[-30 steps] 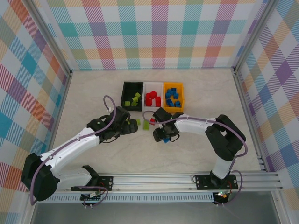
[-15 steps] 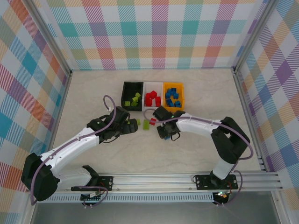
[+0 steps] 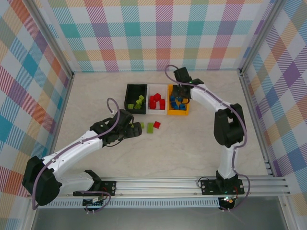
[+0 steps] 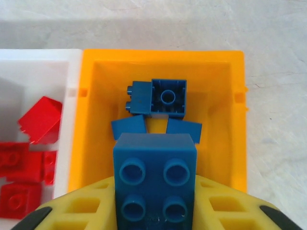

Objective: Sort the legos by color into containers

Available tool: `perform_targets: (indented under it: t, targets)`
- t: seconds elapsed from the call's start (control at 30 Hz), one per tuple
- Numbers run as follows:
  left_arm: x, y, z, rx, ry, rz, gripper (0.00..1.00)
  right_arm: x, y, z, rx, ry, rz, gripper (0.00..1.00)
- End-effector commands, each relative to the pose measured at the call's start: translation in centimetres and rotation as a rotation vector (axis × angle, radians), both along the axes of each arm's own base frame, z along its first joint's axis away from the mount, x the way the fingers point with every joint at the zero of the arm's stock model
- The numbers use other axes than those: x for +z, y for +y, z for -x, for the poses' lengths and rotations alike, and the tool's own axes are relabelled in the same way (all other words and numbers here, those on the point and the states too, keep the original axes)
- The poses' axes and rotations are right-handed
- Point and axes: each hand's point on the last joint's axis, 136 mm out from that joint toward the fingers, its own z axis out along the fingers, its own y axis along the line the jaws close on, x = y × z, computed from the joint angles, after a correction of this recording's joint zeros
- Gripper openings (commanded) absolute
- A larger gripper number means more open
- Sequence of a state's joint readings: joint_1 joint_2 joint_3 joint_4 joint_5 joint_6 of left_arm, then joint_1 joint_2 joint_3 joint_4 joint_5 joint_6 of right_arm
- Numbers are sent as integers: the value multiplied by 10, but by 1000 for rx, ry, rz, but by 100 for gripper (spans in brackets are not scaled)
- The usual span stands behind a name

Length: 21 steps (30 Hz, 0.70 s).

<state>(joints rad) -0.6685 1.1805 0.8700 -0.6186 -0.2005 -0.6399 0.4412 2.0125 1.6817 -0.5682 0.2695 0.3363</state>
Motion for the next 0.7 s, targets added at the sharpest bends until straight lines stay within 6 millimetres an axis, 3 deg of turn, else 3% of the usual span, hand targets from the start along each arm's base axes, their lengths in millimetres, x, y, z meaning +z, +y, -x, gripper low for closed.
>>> perform_targets:
  t: [0.0,0.1,0.27,0.33,0.5,0.67]
  targets:
    - [-4,-1,-5,17,5,19,100,2,4,-1,16,28,8,53]
    - [-6,-6,-10,7,6,28,100,28,10,1,36,-26,-45,65]
    - [-20,-16,-20,-10,46,21,100,70,18,37,90,-103,-127,67]
    - [-30,-21,-25,-14,71,11,99,72,23,57,118,-100,-154,67]
    - [-51,-11,-47,38,102,-83,88,45,22,100,126,-43,-197,66]
    - [-71,3,-64,98,127,-127,76,26,16,116,111,-7,-200,66]
